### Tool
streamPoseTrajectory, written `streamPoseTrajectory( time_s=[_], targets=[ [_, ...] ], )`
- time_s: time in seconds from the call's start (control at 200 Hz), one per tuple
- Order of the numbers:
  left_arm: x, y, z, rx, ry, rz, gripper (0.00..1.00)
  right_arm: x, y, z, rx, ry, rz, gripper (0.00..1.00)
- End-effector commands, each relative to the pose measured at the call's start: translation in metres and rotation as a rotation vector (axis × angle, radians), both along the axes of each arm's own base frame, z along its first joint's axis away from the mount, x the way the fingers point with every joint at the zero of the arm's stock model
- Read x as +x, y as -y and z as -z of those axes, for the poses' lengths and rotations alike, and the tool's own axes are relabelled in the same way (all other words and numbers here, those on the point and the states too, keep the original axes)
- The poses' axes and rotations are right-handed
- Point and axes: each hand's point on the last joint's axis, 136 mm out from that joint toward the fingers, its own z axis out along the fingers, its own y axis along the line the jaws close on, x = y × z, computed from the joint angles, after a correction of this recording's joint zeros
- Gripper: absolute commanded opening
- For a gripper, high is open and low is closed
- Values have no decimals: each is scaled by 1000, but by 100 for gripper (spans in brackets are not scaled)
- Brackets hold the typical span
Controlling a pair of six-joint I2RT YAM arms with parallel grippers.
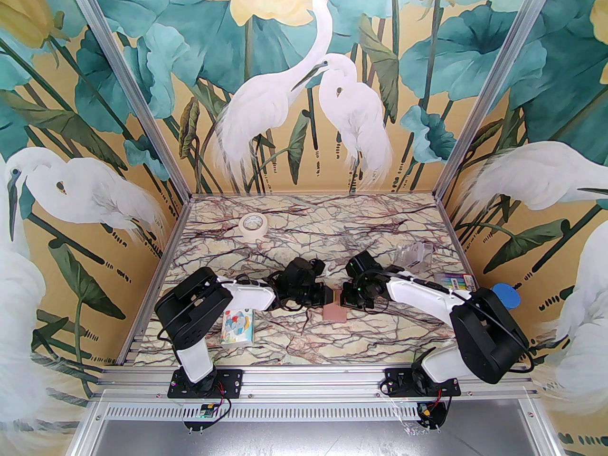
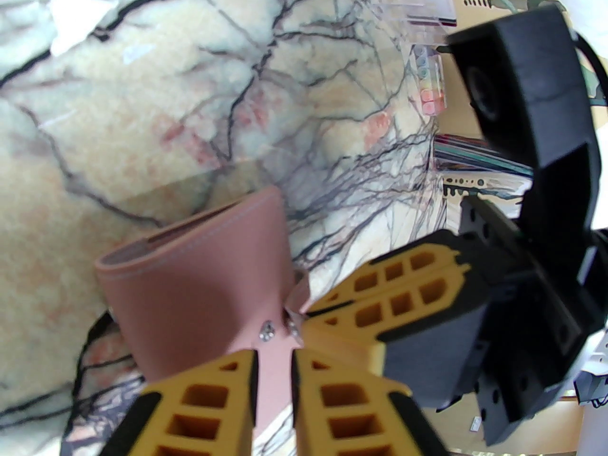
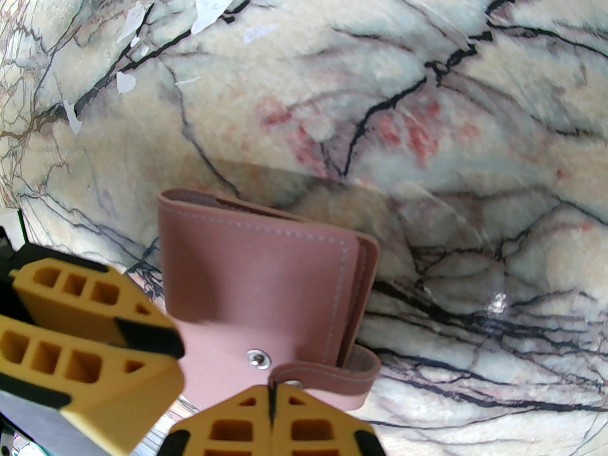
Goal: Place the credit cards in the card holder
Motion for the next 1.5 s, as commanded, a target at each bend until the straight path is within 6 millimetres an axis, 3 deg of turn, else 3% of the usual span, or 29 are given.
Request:
streamPoseTrajectory(
  time_s=[0.0, 0.305, 0.98, 1.495],
  targets=[
    [-11, -13, 9, 61, 2, 7, 14, -3, 4, 9, -17, -12, -1, 0],
    [-16, -31, 29, 159, -16, -11, 18, -3, 3, 11, -12, -14, 1, 0],
    [-20, -23, 44, 238, -31, 9, 15, -2, 4, 2, -3, 7, 5, 0],
    [-19, -34, 58, 323, -35, -14, 14, 1, 4, -12, -24, 37, -50, 0]
  ],
)
